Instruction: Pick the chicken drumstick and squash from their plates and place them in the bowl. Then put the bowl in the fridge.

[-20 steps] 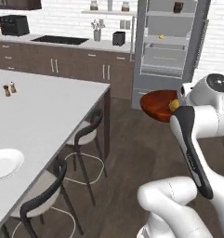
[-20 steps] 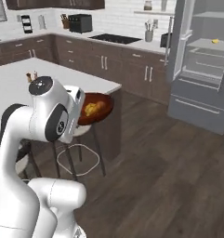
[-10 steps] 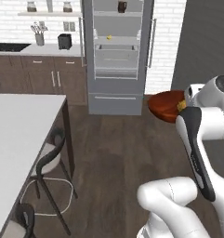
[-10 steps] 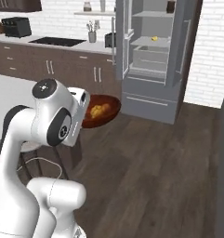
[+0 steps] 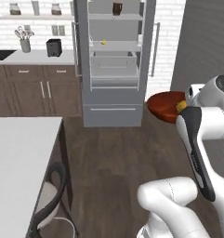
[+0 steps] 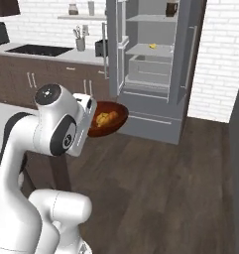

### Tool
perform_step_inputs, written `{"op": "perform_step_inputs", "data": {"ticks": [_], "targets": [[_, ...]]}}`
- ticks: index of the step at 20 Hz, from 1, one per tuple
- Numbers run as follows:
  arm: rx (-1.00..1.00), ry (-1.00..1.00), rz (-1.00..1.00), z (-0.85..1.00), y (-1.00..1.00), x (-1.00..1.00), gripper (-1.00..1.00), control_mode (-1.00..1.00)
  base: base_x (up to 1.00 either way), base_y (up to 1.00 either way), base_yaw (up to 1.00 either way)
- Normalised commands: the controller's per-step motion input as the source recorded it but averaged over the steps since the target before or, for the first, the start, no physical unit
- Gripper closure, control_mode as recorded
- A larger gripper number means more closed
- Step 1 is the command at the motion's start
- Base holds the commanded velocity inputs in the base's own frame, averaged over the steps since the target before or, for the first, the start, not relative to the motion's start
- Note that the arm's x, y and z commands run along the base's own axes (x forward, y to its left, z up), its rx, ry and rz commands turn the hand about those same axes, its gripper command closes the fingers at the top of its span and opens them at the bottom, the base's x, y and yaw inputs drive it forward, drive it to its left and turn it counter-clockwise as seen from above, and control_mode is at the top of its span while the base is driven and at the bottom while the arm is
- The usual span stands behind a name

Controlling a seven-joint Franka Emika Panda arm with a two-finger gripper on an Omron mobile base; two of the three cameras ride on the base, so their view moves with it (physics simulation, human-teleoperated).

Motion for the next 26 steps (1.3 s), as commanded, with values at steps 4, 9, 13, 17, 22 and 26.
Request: {"op": "perform_step_inputs", "data": {"ticks": [4,9,13,17,22,26], "targets": [[0.0,0.0,0.0,0.0,0.0,0.0,1.0,1.0,1.0,0.19,-0.12],[0.0,0.0,0.0,0.0,0.0,0.0,1.0,1.0,1.0,0.2,-0.06],[0.0,0.0,0.0,0.0,0.0,0.0,1.0,1.0,0.84,0.29,-0.04],[0.0,0.0,0.0,0.0,0.0,0.0,1.0,1.0,0.77,0.31,-0.03],[0.0,0.0,0.0,0.0,0.0,0.0,1.0,1.0,0.87,0.23,-0.06],[0.0,0.0,0.0,0.0,0.0,0.0,1.0,1.0,0.8,0.06,-0.07]]}}
